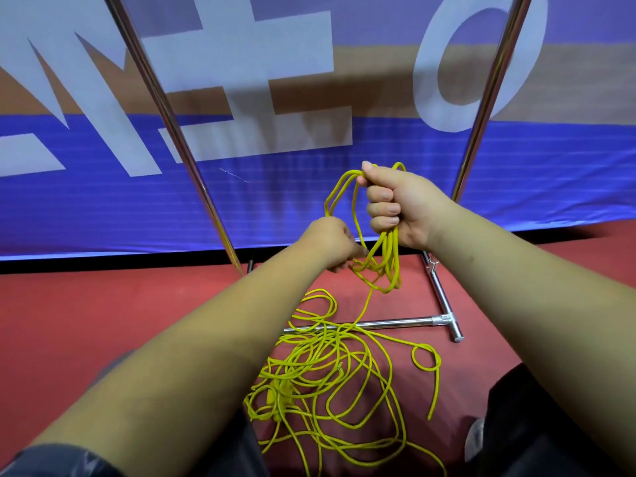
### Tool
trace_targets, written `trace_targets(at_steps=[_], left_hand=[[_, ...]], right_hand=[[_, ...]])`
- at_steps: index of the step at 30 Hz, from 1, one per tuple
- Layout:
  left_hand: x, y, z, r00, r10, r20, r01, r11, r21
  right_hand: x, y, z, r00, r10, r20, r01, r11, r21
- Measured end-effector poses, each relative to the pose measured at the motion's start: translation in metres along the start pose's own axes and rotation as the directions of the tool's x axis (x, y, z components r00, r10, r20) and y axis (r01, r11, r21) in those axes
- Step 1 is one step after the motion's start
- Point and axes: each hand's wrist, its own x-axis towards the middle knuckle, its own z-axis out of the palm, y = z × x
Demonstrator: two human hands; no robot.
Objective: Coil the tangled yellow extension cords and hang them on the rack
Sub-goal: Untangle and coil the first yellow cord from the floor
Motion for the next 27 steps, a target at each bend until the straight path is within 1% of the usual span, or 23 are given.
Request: trace_targets(at_steps=[3, 6, 8, 10, 12, 14, 16, 18, 20, 21, 24, 25, 27], left_hand=[[-0.005, 0.004, 0.011, 0.980, -0.091, 0.175, 0.084, 0.995, 0.050], [-0.008, 0.006, 0.016, 0.954, -0.134, 0.267, 0.112, 0.989, 0.097], [-0.005, 0.004, 0.014, 0.956, -0.130, 0.264, 0.093, 0.985, 0.148], [0.000, -0.002, 0.007, 0.976, -0.067, 0.209, 0.040, 0.991, 0.127], [0.002, -0.008, -0.005, 0.981, 0.026, 0.190, -0.034, 0.999, 0.040], [0.000, -0.013, -0.021, 0.985, 0.121, 0.127, -0.100, 0.982, -0.163], [-0.004, -0.016, -0.039, 0.976, 0.210, 0.057, -0.177, 0.919, -0.353], [-0.009, -0.017, -0.052, 0.961, 0.276, 0.029, -0.222, 0.828, -0.514], [-0.015, -0.017, -0.059, 0.957, 0.290, 0.026, -0.193, 0.699, -0.689], [-0.018, -0.017, -0.062, 0.956, 0.292, 0.021, -0.180, 0.643, -0.744], [-0.021, -0.015, -0.062, 0.963, 0.270, -0.014, -0.168, 0.556, -0.814], [-0.021, -0.013, -0.062, 0.971, 0.237, -0.035, -0.158, 0.526, -0.836], [-0.019, -0.011, -0.062, 0.989, 0.121, -0.087, -0.132, 0.447, -0.885]], right_hand=[[0.001, 0.003, 0.001, 1.000, 0.002, 0.000, -0.002, 1.000, -0.031], [0.003, 0.005, -0.002, 1.000, 0.021, -0.020, -0.022, 0.996, -0.084], [0.004, 0.004, -0.005, 0.998, 0.036, -0.049, -0.042, 0.990, -0.131], [0.003, 0.003, -0.008, 0.995, 0.043, -0.086, -0.060, 0.977, -0.206], [0.002, 0.003, -0.013, 0.991, 0.036, -0.128, -0.073, 0.954, -0.292], [0.006, 0.005, -0.020, 0.983, 0.008, -0.186, -0.078, 0.923, -0.377], [0.012, 0.010, -0.030, 0.965, -0.049, -0.258, -0.078, 0.884, -0.461], [0.017, 0.014, -0.037, 0.946, -0.107, -0.307, -0.073, 0.850, -0.521], [0.020, 0.018, -0.041, 0.941, -0.129, -0.312, -0.068, 0.833, -0.549], [0.021, 0.020, -0.042, 0.949, -0.111, -0.295, -0.074, 0.831, -0.551], [0.021, 0.026, -0.040, 0.980, 0.021, -0.197, -0.128, 0.828, -0.547], [0.022, 0.028, -0.038, 0.983, 0.064, -0.174, -0.149, 0.830, -0.537], [0.022, 0.032, -0.033, 0.983, 0.111, -0.143, -0.168, 0.854, -0.492]])
